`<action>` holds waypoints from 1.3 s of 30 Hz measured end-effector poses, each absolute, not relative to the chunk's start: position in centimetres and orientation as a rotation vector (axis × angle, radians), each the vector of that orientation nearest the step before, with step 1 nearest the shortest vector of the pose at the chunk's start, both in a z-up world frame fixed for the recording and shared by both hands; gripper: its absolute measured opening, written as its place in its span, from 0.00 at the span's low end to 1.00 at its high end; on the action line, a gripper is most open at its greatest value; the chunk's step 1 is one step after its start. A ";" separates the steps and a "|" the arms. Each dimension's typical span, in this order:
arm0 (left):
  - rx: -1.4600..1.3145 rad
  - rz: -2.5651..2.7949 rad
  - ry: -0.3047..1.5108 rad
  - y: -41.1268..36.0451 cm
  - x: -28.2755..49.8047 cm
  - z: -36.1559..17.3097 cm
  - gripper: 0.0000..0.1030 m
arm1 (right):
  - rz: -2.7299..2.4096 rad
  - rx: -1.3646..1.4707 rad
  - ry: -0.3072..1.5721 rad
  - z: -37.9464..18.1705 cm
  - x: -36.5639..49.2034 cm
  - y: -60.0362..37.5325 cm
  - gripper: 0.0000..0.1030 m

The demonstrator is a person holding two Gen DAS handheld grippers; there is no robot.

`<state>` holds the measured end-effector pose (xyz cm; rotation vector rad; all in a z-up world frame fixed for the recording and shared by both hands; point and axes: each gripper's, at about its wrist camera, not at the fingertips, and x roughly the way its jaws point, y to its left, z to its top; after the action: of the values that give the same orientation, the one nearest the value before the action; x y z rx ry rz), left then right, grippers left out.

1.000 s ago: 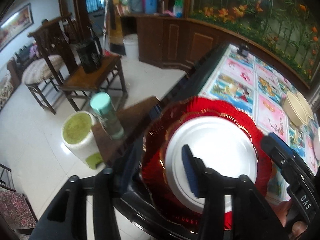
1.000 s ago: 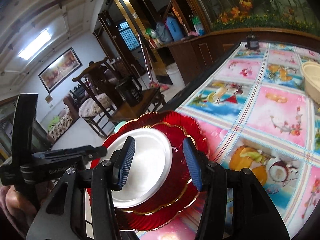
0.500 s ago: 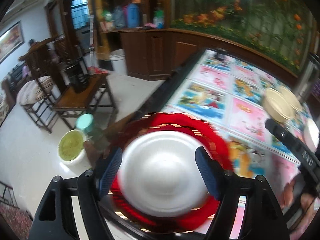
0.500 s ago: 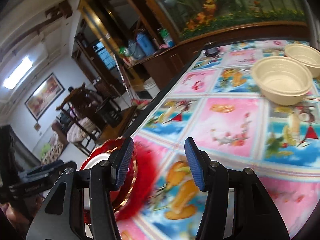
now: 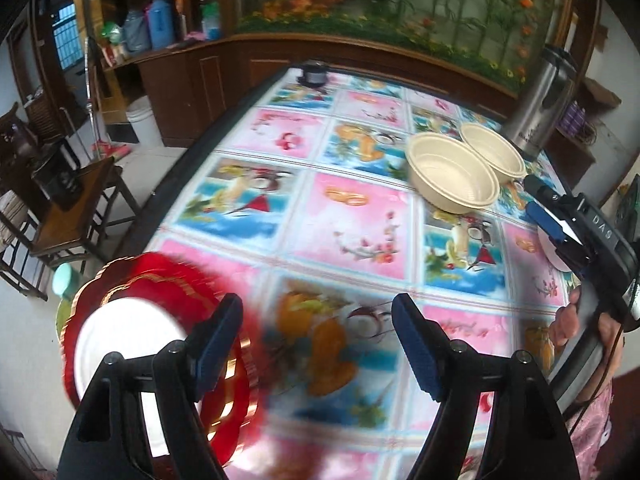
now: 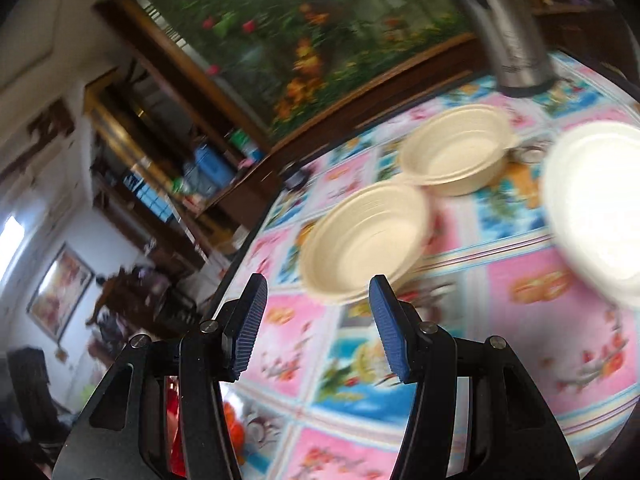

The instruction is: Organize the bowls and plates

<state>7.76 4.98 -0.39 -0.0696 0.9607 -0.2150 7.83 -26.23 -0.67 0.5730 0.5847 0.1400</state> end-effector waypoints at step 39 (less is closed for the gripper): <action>-0.187 -0.185 1.324 -6.0 26.2 -3.3 0.75 | 0.072 0.829 0.955 -3.3 19.7 -33.8 0.38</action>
<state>26.17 -5.99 -3.35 -0.1874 1.3244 -0.1846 19.67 -33.78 -3.29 0.8294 0.9555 0.0718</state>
